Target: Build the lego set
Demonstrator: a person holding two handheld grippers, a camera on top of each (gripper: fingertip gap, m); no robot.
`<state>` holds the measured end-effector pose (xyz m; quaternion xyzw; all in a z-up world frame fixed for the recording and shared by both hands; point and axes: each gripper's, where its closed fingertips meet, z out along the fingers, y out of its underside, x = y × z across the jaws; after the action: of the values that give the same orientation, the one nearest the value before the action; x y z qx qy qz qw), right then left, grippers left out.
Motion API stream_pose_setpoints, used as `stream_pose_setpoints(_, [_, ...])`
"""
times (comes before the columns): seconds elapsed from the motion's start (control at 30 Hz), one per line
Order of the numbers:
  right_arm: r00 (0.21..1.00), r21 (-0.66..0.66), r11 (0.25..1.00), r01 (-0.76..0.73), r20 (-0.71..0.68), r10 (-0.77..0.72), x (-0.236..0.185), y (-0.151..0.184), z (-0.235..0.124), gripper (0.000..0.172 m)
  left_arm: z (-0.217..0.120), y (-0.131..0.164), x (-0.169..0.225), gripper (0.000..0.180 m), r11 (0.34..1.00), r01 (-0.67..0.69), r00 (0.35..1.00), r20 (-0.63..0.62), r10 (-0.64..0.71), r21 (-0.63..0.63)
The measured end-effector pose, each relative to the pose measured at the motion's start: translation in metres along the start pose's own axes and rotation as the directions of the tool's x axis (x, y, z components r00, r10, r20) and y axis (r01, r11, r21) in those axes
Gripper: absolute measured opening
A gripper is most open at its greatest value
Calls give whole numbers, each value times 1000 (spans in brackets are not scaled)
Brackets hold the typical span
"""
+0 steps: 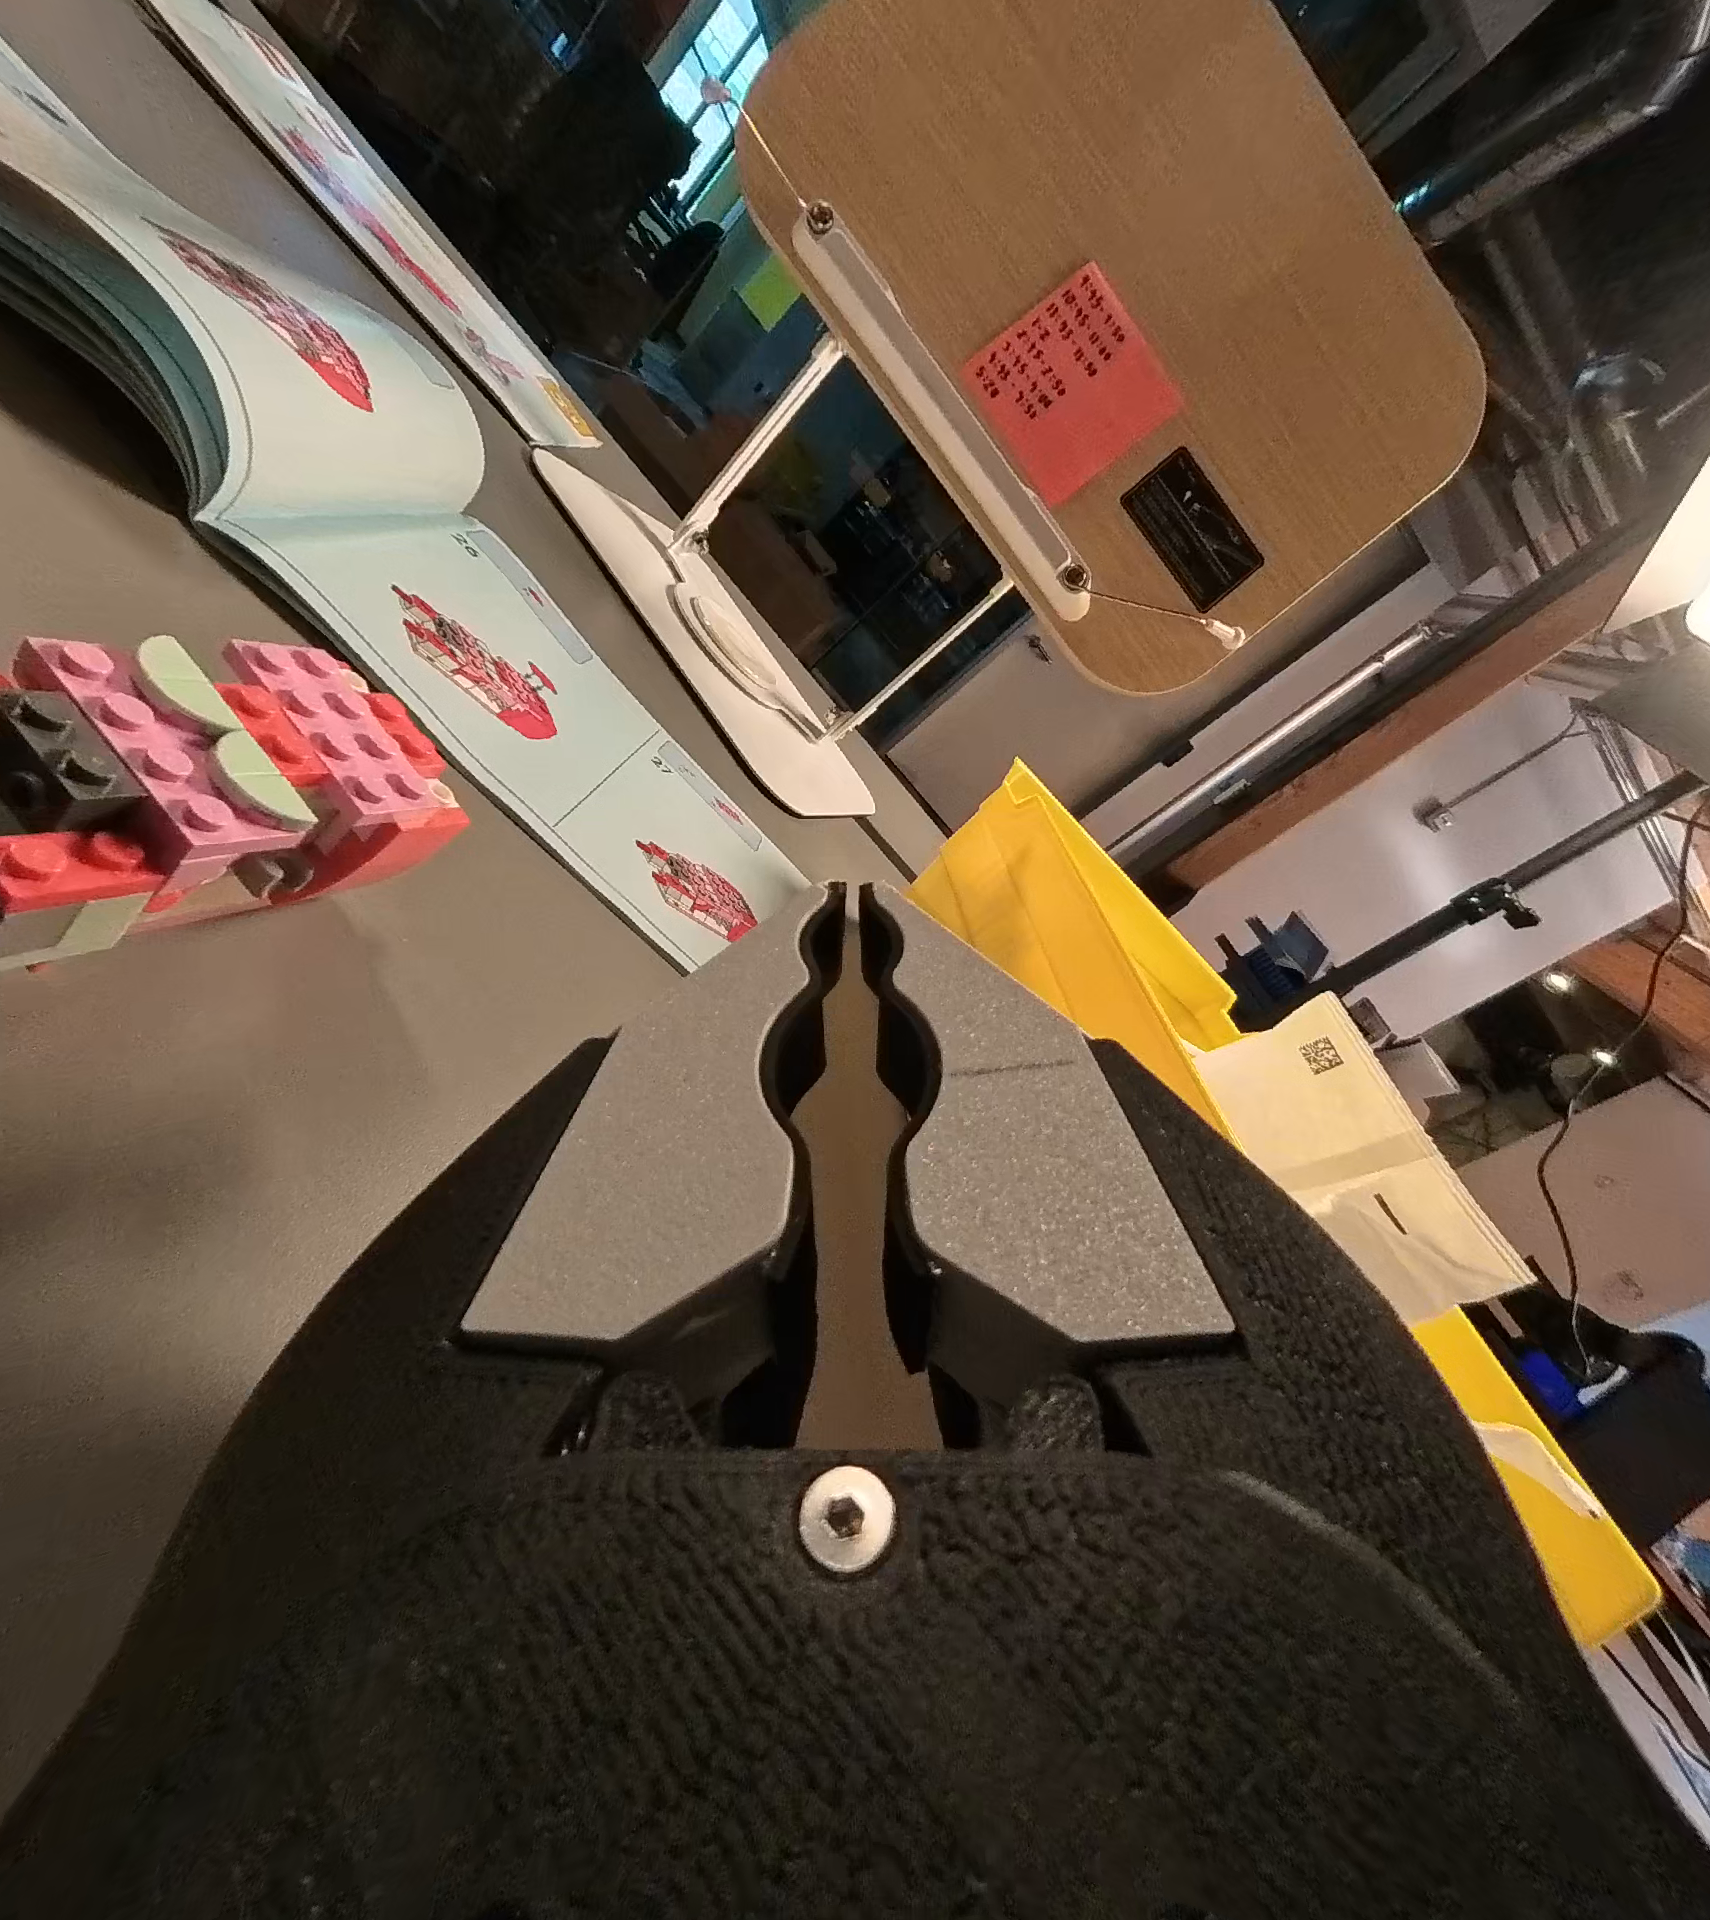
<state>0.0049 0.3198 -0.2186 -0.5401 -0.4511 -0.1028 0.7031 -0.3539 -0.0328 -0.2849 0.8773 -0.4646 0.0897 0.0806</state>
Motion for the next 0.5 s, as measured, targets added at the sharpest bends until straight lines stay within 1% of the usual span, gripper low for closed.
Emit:
stream_pose_setpoints(0.03, [1000,1,1000,1,0,-1,0,0,0,0,1,0,-3,1,1000,14,1000,7,-14,3])
stream_pose_setpoints(0.2, [1000,0,1000,1,1,-1,0,0,0,0,3,-2,-9,17,998,59,998,17,-59,10])
stream_pose_setpoints(0.37, [1000,0,1000,2,2,-2,-1,0,0,0,4,2,-17,17,999,37,997,65,-35,-22])
stream_pose_setpoints(0.5, [1000,0,1000,3,2,-3,-1,0,0,0,5,2,-17,17,1000,19,997,76,-18,-14])
